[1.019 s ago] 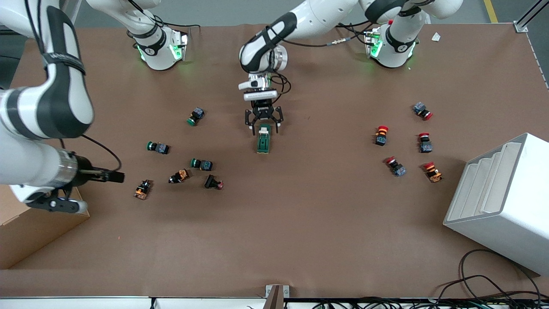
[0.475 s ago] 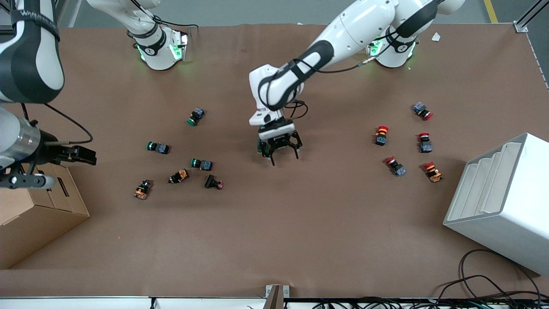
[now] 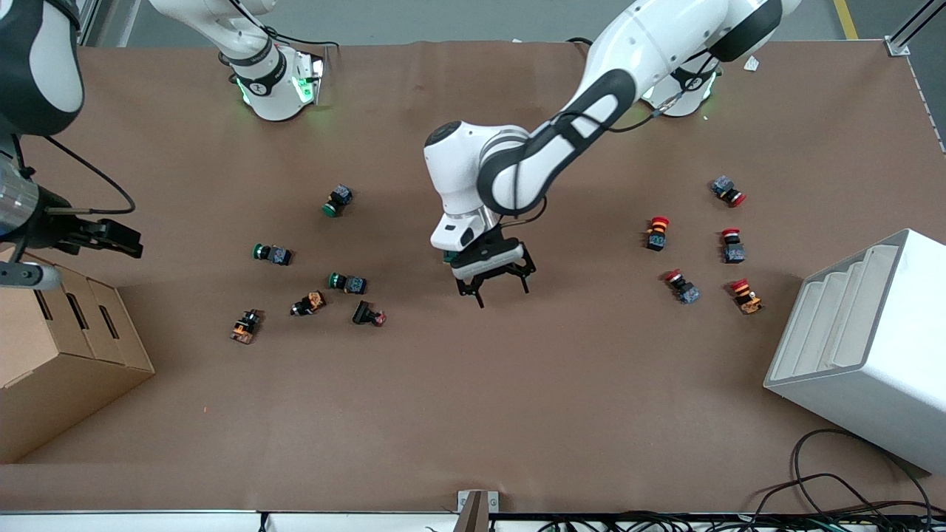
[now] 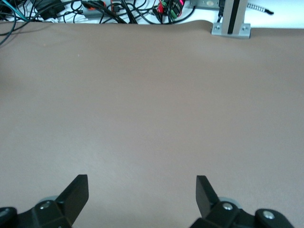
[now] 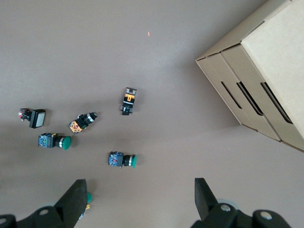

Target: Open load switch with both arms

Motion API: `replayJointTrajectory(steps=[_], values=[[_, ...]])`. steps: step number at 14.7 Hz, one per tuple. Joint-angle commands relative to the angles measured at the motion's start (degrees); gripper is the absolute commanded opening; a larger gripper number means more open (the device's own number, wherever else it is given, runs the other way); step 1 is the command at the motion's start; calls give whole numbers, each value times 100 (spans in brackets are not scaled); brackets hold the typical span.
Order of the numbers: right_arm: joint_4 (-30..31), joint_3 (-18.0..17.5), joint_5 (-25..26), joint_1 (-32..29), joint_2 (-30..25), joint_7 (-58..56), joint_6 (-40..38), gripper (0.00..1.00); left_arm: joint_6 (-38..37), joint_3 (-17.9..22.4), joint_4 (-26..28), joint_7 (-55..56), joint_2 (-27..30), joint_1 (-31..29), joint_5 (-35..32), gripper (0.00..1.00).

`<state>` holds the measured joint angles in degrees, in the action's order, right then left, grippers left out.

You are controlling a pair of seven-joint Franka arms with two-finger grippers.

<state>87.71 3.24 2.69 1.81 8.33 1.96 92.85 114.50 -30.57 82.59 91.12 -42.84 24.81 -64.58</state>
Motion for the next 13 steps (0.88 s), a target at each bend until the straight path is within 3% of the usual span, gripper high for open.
replayJointTrajectory(steps=[1,8,11,13], values=[[246,-51,47,-189,-270,-230,-39,100,-24,-37,55,-724,380,-248,524,100],[159,-95,47,-348,-358,-258,-171,100,-59,-28,29,-2148,1189,-941,1939,100],[149,-104,47,-322,-419,-249,-188,100,-59,15,29,-3148,1750,-1399,3149,100],[123,-104,47,-304,-428,-249,-258,100,-146,330,107,-4185,2260,-1654,3915,100]])
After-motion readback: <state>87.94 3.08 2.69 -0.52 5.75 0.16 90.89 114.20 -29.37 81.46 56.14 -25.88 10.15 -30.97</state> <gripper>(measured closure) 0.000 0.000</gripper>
